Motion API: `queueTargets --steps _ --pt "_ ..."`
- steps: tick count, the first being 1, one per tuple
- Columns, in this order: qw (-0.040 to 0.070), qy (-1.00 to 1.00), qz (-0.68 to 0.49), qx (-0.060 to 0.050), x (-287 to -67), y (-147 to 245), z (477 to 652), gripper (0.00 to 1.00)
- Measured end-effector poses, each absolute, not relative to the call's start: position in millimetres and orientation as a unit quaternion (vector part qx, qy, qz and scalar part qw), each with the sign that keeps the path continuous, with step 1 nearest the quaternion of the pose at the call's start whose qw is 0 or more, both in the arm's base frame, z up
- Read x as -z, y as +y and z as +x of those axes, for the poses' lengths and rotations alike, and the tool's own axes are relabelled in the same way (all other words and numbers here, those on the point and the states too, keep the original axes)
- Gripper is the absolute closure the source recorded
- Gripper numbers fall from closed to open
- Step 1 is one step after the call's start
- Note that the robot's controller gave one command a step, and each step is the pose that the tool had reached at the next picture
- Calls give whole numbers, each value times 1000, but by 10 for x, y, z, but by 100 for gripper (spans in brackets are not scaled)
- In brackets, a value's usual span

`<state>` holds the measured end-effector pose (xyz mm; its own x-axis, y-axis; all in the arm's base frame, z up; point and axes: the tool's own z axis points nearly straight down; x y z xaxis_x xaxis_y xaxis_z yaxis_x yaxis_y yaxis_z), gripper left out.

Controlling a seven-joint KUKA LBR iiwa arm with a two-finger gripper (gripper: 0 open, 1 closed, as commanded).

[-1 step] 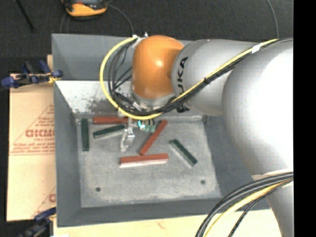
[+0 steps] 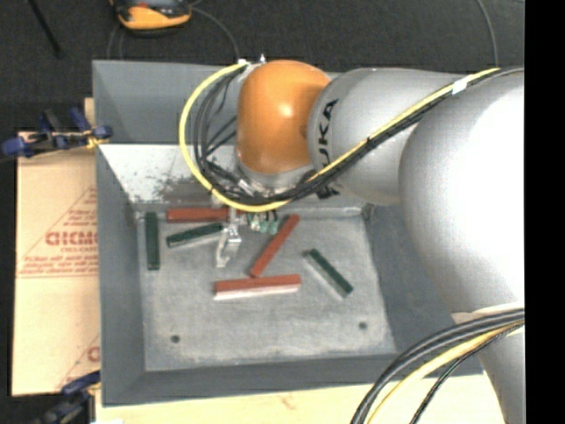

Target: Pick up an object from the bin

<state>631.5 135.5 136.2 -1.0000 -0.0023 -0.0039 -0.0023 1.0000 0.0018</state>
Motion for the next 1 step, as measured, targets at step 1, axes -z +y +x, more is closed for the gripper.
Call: queueTargets --steps 1 --pt "14 999 -44 -2 -860 1539 6580 100"
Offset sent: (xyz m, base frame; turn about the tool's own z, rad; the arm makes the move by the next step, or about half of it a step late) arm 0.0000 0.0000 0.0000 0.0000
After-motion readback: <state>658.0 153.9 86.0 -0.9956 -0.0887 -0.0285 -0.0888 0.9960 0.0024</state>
